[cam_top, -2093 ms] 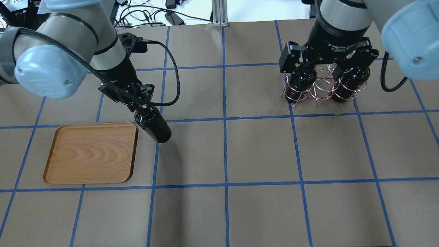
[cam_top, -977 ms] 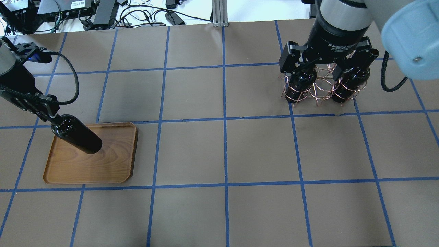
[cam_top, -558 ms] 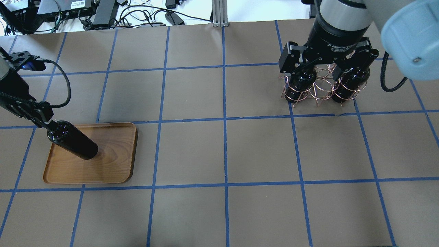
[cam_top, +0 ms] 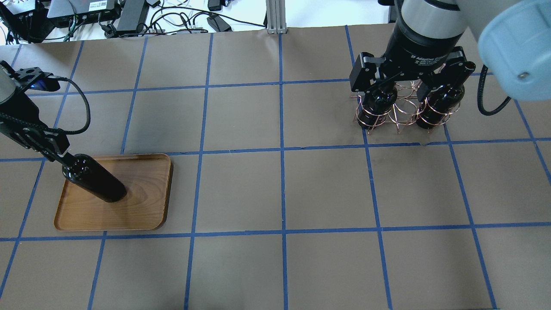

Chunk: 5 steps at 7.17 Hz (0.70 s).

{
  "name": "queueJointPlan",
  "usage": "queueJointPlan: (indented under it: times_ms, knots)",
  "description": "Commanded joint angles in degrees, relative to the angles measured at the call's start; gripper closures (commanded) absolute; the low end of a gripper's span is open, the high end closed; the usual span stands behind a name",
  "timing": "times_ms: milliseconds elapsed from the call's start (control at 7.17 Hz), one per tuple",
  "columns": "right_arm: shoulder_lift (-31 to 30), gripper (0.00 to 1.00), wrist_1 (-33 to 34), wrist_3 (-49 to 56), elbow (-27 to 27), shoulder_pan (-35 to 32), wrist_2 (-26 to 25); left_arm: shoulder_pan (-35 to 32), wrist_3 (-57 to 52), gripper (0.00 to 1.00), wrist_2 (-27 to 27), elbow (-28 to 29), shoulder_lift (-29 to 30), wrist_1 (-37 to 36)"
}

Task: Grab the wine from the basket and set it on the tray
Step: 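Tilt and lay the bottle down onto the wooden tray with the left gripper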

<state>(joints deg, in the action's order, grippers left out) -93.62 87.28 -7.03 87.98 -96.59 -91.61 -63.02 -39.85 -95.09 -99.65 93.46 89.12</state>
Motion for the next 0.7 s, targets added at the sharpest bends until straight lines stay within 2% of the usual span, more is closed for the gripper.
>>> queueJointPlan:
  times_ms: [0, 279, 558]
  knots:
    - [0.0, 0.0, 0.0, 0.0, 0.0, 0.0, -0.1, 0.0, 0.4, 0.0, -0.1, 0.5, -0.2, 0.1]
    - [0.0, 0.0, 0.0, 0.0, 0.0, 0.0, 0.2, -2.2, 10.6, 0.0, 0.8, 1.6, -2.7, 2.7]
    - [0.0, 0.0, 0.0, 0.0, 0.0, 0.0, 0.1, -11.5, 22.5, 0.0, 1.0, 5.3, -4.9, 3.2]
